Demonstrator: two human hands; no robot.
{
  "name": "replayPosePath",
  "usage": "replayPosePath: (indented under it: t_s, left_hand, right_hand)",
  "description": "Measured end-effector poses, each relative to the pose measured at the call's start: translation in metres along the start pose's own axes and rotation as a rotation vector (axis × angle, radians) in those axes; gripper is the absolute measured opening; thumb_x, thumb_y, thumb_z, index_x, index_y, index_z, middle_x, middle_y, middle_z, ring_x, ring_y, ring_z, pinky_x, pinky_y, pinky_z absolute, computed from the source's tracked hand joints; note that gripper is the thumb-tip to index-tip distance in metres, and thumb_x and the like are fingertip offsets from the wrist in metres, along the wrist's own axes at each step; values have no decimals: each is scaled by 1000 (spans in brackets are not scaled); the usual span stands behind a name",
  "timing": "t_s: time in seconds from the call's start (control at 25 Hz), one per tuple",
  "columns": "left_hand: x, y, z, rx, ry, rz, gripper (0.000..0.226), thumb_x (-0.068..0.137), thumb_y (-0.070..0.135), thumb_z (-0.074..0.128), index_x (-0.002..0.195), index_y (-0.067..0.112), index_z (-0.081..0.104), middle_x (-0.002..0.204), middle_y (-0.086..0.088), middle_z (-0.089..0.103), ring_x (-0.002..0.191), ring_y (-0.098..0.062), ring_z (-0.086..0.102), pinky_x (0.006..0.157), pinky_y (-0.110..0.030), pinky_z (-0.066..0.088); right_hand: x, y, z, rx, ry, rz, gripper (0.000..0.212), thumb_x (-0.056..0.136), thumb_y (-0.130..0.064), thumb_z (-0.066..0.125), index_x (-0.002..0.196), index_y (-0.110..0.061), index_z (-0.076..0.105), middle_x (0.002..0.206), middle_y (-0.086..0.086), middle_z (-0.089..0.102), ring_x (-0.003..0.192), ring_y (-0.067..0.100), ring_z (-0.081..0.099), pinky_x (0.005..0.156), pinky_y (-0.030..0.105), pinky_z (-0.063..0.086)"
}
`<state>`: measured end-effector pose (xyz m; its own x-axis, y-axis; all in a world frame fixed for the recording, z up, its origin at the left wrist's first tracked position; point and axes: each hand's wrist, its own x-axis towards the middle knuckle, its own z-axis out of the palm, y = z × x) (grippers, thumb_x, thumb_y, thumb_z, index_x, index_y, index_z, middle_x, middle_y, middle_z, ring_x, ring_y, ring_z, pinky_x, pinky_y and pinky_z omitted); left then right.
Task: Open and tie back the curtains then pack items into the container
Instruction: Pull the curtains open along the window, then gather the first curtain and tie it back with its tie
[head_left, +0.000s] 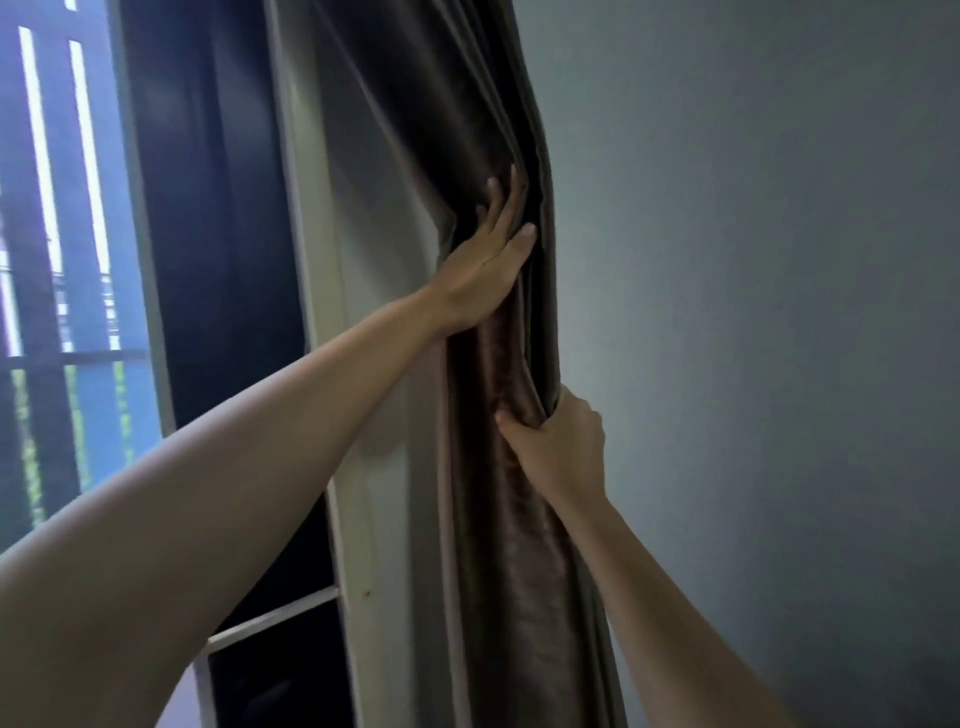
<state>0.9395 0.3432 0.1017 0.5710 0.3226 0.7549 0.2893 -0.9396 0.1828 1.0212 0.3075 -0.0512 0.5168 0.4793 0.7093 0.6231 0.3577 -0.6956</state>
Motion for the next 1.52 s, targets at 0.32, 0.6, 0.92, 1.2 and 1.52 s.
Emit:
replayPosePath:
  t_s: [0.32, 0.6, 0.92, 1.2, 1.52]
  left_hand:
    - [-69, -8, -33, 0, 87, -145, 57, 103, 34, 26, 149, 32, -7, 159, 6, 9, 144, -13, 16, 109, -16, 10]
    - [-156, -18, -38, 106, 332, -311, 72, 87, 39, 40, 151, 24, 9, 156, 1, 26, 145, -21, 20, 117, -44, 21]
    - [-278, -6, -39, 127, 446, -615, 67, 87, 22, 40, 150, 26, 17, 149, -2, 38, 137, -21, 36, 114, -40, 28]
    - [-368, 7, -19, 285, 480, -761, 13, 95, 10, 45, 108, 8, 42, 73, -2, 55, 59, -16, 49, 55, -29, 27]
    - [-370, 19, -62, 367, 551, -887, 24, 84, 17, 59, 102, 7, 46, 95, -8, 62, 83, -29, 61, 69, -36, 46]
  right_hand:
    - [-55, -15, 19, -35, -77, -138, 38, 82, -24, 68, 117, -13, 60, 95, 0, 71, 78, 16, 67, 75, 24, 56]
    - [-132, 5, 26, 88, -369, -54, 86, 67, -56, 72, 140, -30, 33, 127, -12, 57, 111, 9, 58, 95, 32, 51]
    - [-177, 35, 13, 327, -438, 62, 85, 70, -59, 70, 141, -36, 30, 135, -17, 50, 119, 3, 51, 103, 27, 43]
    - [-204, 38, 17, 254, -486, 3, 40, 82, -37, 67, 116, -18, 60, 96, -14, 63, 83, -2, 61, 66, -5, 38]
    - [-235, -26, 22, 381, -92, -388, 57, 83, -11, 67, 133, -8, 40, 131, 16, 47, 125, 14, 41, 109, 26, 34]
